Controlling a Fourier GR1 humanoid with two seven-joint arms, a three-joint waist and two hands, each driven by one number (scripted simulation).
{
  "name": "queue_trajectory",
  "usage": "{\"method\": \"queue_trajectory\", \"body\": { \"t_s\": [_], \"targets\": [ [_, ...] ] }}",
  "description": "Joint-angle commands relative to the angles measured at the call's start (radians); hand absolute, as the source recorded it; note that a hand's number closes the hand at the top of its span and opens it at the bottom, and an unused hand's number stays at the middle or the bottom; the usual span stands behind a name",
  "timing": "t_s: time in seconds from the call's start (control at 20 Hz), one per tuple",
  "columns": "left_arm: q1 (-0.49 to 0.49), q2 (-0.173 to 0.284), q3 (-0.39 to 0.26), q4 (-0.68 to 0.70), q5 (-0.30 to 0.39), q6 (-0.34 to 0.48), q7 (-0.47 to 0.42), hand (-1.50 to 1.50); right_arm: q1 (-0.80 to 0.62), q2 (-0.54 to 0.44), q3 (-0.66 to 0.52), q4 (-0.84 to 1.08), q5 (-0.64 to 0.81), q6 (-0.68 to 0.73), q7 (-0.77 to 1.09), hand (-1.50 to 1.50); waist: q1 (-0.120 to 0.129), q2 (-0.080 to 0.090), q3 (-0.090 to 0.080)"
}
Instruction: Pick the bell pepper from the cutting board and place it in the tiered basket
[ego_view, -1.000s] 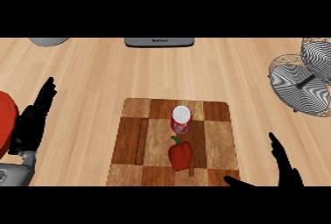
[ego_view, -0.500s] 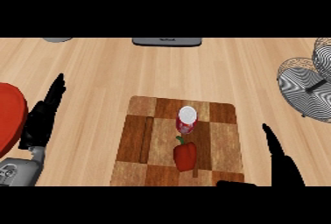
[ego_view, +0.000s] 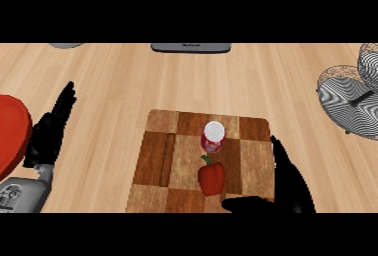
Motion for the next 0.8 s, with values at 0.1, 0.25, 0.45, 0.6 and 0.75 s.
{"method": "queue_trajectory", "body": {
  "t_s": [0.1,0.25,0.45,0.6,0.75],
  "targets": [
    [0.031,-0.025,-0.003,0.019,-0.014,0.013,-0.042,0.0,-0.054,0.101,-0.033,0.064,0.04,0.164,0.238,-1.5,-0.005,-0.001,0.002],
    [0.002,-0.024,-0.016,-0.002,-0.024,0.008,0.003,0.0,-0.041,0.102,-0.007,0.065,0.053,0.176,0.238,-1.5,-0.013,-0.005,0.003],
    [0.005,-0.011,0.015,0.019,-0.002,-0.016,-0.015,0.0,-0.053,0.103,0.067,0.13,0.115,0.118,0.238,-1.5,-0.009,-0.004,0.003],
    [0.004,-0.024,-0.001,0.012,-0.023,0.0,-0.002,0.0,-0.088,0.103,0.041,0.135,0.12,0.169,0.238,-1.5,-0.01,-0.004,0.002],
    [0.0,-0.014,0.027,0.033,-0.007,-0.014,-0.019,0.0,-0.072,0.103,0.08,0.166,0.166,0.149,0.238,-1.5,-0.012,-0.003,0.002]
  ]
}}
